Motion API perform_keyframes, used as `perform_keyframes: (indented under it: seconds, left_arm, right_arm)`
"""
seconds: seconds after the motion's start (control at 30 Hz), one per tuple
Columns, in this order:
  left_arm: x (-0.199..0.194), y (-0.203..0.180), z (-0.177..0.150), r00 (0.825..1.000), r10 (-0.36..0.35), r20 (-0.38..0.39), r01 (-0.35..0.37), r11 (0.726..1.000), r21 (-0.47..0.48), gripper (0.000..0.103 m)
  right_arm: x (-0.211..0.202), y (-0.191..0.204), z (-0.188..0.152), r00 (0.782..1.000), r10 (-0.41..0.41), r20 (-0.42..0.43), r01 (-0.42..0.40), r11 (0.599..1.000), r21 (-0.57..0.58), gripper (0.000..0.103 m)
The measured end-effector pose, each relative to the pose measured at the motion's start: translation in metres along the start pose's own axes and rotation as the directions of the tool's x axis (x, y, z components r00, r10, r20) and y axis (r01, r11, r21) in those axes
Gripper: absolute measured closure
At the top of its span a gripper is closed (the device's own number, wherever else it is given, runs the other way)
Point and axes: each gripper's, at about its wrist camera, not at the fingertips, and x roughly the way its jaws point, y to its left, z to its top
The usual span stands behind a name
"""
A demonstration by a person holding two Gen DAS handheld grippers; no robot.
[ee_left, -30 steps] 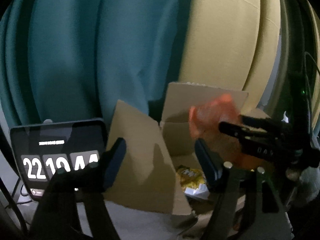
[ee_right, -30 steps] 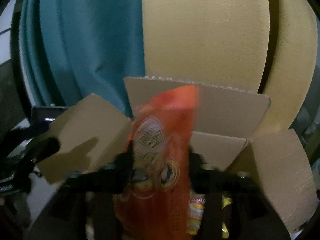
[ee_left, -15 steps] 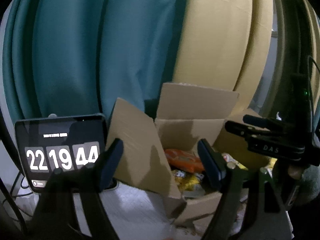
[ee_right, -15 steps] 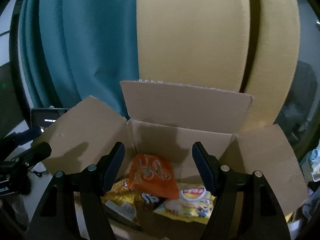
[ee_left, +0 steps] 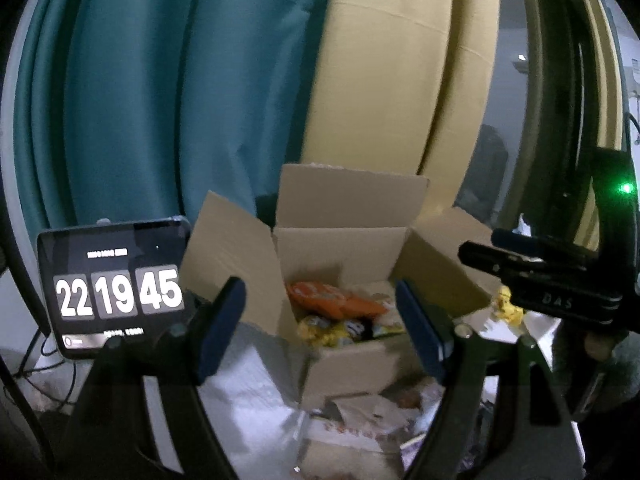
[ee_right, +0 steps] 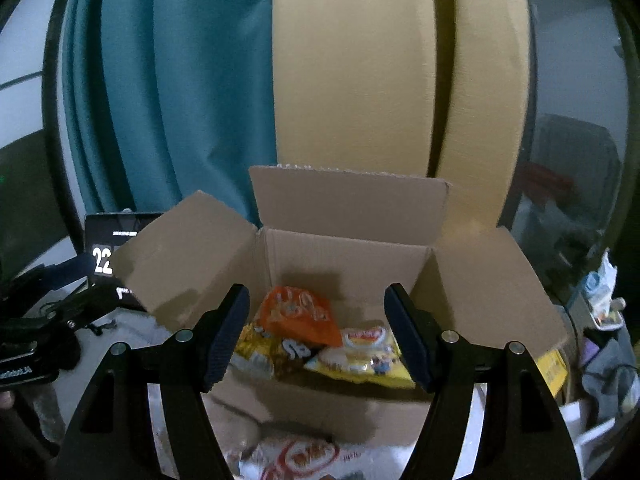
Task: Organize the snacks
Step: 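Withdraw both tools from the box back toward the snack pile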
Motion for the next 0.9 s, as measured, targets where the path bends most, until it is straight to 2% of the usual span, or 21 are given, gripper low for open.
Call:
perform_keyframes:
  seconds: [0.53, 0.9]
  left_arm:
    - [-0.034, -0.041, -0.049, 0.997, -0.055, -0.059, 0.056, 0.998, 0.015, 0.024]
    - [-0.047, -0.044, -0.095, 0.987, -0.079, -0.139, 0.079, 0.997, -0.011, 0.024]
  right_arm:
    - [-0.069, -0.01, -0.072, 0.999, -0.028, -0.038, 0.03, 0.998, 0.057, 0.03]
    - [-0.092, -0.002, -0.133, 0.994, -0.016, -0.106, 0.028, 0.993, 0.112, 0.03]
